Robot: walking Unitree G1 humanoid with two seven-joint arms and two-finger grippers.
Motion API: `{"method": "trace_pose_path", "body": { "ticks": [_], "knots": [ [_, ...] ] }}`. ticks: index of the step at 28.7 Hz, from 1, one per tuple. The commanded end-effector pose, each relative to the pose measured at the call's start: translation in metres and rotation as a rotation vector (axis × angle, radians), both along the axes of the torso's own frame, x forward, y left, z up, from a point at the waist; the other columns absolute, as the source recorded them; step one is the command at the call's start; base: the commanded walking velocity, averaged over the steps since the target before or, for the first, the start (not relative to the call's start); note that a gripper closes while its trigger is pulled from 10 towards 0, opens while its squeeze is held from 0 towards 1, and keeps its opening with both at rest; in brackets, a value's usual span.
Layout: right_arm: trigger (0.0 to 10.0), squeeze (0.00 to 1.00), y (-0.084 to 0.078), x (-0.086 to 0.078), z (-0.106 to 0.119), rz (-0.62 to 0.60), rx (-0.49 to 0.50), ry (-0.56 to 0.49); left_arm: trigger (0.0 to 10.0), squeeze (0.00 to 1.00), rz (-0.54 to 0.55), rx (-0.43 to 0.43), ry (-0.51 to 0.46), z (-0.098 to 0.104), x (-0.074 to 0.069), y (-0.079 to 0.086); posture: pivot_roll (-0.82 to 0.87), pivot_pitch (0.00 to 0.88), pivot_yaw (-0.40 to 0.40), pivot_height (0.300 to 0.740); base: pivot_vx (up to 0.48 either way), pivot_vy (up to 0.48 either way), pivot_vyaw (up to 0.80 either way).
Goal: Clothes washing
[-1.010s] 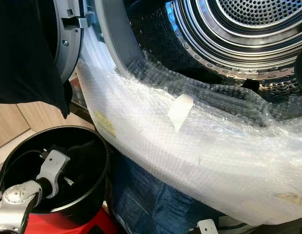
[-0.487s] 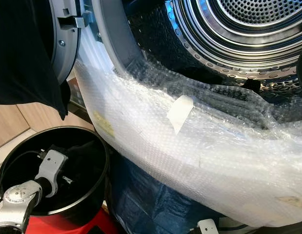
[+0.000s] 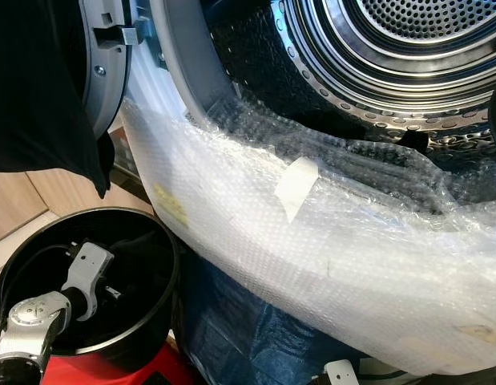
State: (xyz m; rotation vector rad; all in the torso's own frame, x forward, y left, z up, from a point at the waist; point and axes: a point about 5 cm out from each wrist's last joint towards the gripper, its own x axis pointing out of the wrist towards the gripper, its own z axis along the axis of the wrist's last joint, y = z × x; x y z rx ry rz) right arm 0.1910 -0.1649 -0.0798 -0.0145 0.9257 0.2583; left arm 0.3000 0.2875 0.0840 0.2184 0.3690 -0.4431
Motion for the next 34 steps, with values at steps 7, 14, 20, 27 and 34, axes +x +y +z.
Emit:
{"method": "trace_pose_path", "body": {
  "ticks": [7,14,20,27,34],
  "knots": [
    [10.0,0.00,-0.008,0.006,0.003,-0.013,-0.022,-0.017,10.0,0.00,-0.077,0.006,0.065,0.002,0.001,0.002,0.06,0.086,-0.152,0.740,0.000,0.000,0.00],
    [10.0,0.00,-0.010,0.007,0.004,-0.018,-0.025,-0.020,0.0,0.00,-0.047,0.198,0.048,0.008,0.009,0.010,0.06,0.082,-0.164,0.740,0.000,0.000,0.00],
    [10.0,0.00,-0.011,0.009,0.006,-0.020,-0.028,-0.025,0.0,0.00,-0.081,0.214,0.054,0.005,0.012,0.003,0.06,0.084,-0.169,0.740,0.000,0.000,0.00],
    [10.0,0.00,-0.013,0.009,0.006,-0.024,-0.031,-0.026,0.0,0.00,-0.079,0.224,0.045,0.006,0.014,0.002,0.05,0.085,-0.170,0.740,0.000,0.000,0.00],
    [10.0,0.00,-0.016,0.005,0.004,-0.027,-0.039,-0.019,0.0,0.00,-0.075,0.220,0.036,0.003,0.015,-0.001,0.05,0.057,-0.166,0.740,0.000,0.000,0.00]
  ]
}}
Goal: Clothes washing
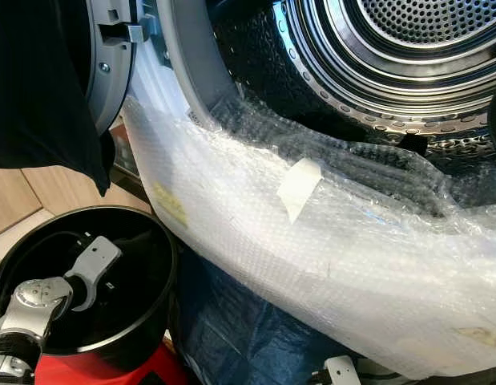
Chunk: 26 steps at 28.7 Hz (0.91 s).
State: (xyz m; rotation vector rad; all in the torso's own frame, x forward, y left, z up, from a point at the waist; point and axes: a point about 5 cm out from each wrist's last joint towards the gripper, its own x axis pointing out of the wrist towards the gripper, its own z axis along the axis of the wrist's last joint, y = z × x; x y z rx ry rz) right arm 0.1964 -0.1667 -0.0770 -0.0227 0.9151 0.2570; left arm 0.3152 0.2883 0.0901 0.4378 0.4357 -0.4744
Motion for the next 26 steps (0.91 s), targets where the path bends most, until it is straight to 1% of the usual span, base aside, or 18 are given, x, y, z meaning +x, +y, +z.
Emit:
{"method": "trace_pose_path", "body": {
  "ticks": [1,13,26],
  "knots": [
    [10.0,0.00,-0.0138,0.0001,0.0013,-0.029,-0.033,-0.008,0.0,0.00,-0.005,0.003,0.011,-0.0027,-0.0003,-0.0018,0.05,0.057,-0.166,0.740,0.000,0.000,0.00],
    [10.0,0.00,-0.0124,-0.0031,-0.0005,-0.020,-0.036,-0.002,0.0,0.00,0.022,0.004,-0.023,-0.0042,0.0013,-0.0039,0.06,0.004,-0.160,0.740,0.000,0.000,0.00],
    [10.0,0.00,-0.0098,-0.0018,0.0000,-0.032,-0.025,-0.008,0.0,0.00,0.031,-0.012,-0.041,-0.0061,0.0040,-0.0105,0.05,0.017,-0.154,0.740,0.000,0.000,0.00]
  ]
}}
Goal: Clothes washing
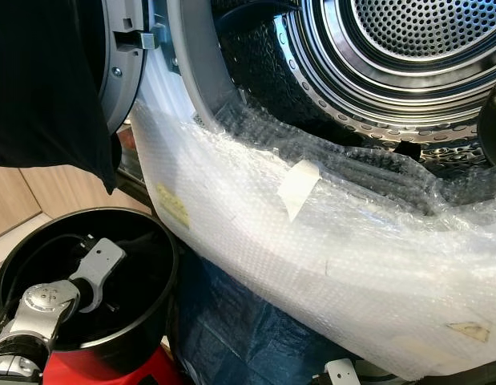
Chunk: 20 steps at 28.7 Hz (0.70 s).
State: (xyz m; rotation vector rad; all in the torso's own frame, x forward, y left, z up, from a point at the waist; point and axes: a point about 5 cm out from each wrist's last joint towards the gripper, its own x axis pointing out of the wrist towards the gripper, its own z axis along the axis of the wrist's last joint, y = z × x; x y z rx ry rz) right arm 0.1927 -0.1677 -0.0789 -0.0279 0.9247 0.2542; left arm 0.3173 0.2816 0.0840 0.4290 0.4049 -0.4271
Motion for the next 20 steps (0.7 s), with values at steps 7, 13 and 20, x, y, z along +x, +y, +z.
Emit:
{"method": "trace_pose_path", "body": {
  "ticks": [7,13,20],
  "knots": [
    [10.0,0.00,-0.0084,0.0014,0.0015,-0.039,-0.014,-0.017,0.0,0.00,0.002,0.006,-0.007,-0.0028,0.0010,-0.0044,0.05,0.026,-0.154,0.740,0.000,0.000,0.00],
    [10.0,0.00,-0.0045,0.0027,0.0018,-0.035,-0.007,-0.019,0.0,0.00,0.054,-0.001,-0.078,0.0003,0.0029,-0.0039,0.06,0.037,-0.152,0.740,0.000,0.000,0.00],
    [10.0,0.00,-0.0018,0.0040,0.0022,-0.034,0.000,-0.022,0.0,0.00,0.130,-0.016,-0.183,0.0071,0.0024,0.0015,0.06,0.044,-0.145,0.740,0.000,0.000,0.00]
  ]
}}
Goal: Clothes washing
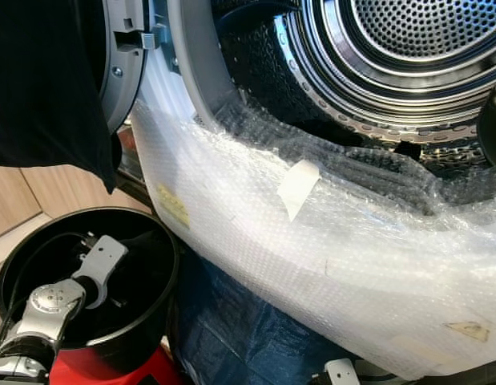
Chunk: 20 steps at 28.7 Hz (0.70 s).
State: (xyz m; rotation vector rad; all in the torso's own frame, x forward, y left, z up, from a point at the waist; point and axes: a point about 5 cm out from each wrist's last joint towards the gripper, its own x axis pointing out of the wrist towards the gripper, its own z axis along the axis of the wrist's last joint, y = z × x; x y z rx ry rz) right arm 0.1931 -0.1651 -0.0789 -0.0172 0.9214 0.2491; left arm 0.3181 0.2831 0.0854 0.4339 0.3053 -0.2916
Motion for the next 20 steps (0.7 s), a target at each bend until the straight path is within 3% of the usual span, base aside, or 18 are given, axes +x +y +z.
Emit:
{"method": "trace_pose_path", "body": {
  "ticks": [1,2,7,8,11,16,20],
  "knots": [
    [10.0,0.00,-0.004,0.004,0.002,-0.026,-0.007,-0.019,0.0,0.00,0.031,-0.033,-0.080,0.007,0.001,0.000,0.06,0.044,-0.145,0.740,0.000,0.000,0.00],
    [10.0,0.00,-0.004,0.003,0.002,-0.025,-0.007,-0.017,0.0,0.00,0.049,-0.051,-0.128,0.008,0.000,-0.002,0.07,0.046,-0.140,0.740,0.000,0.000,0.00],
    [10.0,0.00,-0.003,0.002,0.001,-0.026,-0.006,-0.015,0.0,0.00,0.036,-0.093,-0.191,0.010,-0.003,-0.007,0.07,0.047,-0.137,0.740,0.000,0.000,0.00],
    [10.0,0.00,-0.002,0.002,0.001,-0.027,-0.004,-0.014,0.0,0.00,-0.030,-0.155,-0.224,0.010,-0.009,-0.016,0.08,0.053,-0.137,0.740,0.000,0.000,0.00],
    [10.0,0.00,-0.001,0.002,0.001,-0.023,-0.003,-0.013,0.0,0.00,-0.084,-0.189,-0.246,0.013,-0.014,-0.022,0.08,0.057,-0.138,0.740,0.000,0.000,0.00],
    [10.0,0.00,0.000,0.003,0.002,-0.020,-0.001,-0.017,0.0,0.00,-0.179,-0.153,-0.358,0.044,-0.026,-0.030,0.09,0.076,-0.133,0.740,0.000,0.000,0.00],
    [10.0,0.00,0.001,0.004,0.002,-0.016,0.000,-0.018,0.0,0.00,-0.261,-0.168,-0.362,0.063,-0.036,-0.038,0.11,0.084,-0.129,0.740,0.000,0.000,0.00]
  ]
}}
